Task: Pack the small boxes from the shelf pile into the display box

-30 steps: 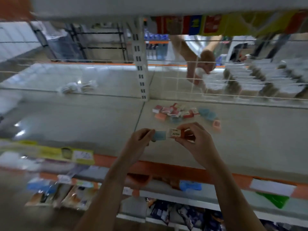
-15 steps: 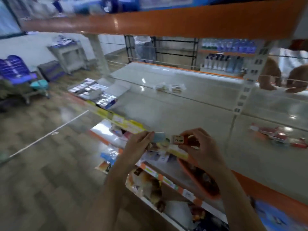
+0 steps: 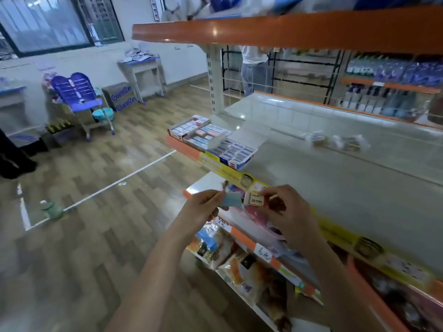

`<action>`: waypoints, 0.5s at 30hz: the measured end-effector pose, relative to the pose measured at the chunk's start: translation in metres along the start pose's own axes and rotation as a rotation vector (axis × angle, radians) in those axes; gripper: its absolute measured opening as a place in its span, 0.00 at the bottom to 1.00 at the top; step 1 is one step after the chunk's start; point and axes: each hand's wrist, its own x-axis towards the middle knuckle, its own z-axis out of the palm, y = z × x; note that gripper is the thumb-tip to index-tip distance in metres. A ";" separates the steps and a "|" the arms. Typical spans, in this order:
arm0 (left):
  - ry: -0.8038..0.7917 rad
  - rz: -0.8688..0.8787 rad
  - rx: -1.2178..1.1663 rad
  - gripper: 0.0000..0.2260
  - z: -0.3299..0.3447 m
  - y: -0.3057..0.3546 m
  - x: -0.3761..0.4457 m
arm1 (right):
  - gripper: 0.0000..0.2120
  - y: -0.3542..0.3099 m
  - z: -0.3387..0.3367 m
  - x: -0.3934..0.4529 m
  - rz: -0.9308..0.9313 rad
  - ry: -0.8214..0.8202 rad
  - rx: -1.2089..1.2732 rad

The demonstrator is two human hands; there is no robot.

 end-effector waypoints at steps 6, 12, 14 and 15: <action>0.008 -0.013 -0.031 0.10 -0.058 -0.028 0.071 | 0.14 0.012 0.054 0.083 -0.030 0.008 0.002; 0.005 0.010 0.038 0.07 -0.115 -0.029 0.167 | 0.13 0.022 0.094 0.183 -0.073 0.050 -0.006; 0.015 0.038 0.077 0.06 -0.129 -0.028 0.200 | 0.13 0.023 0.100 0.214 -0.095 0.051 -0.031; 0.016 0.052 0.096 0.06 -0.135 -0.028 0.214 | 0.13 0.025 0.103 0.227 -0.103 0.051 -0.043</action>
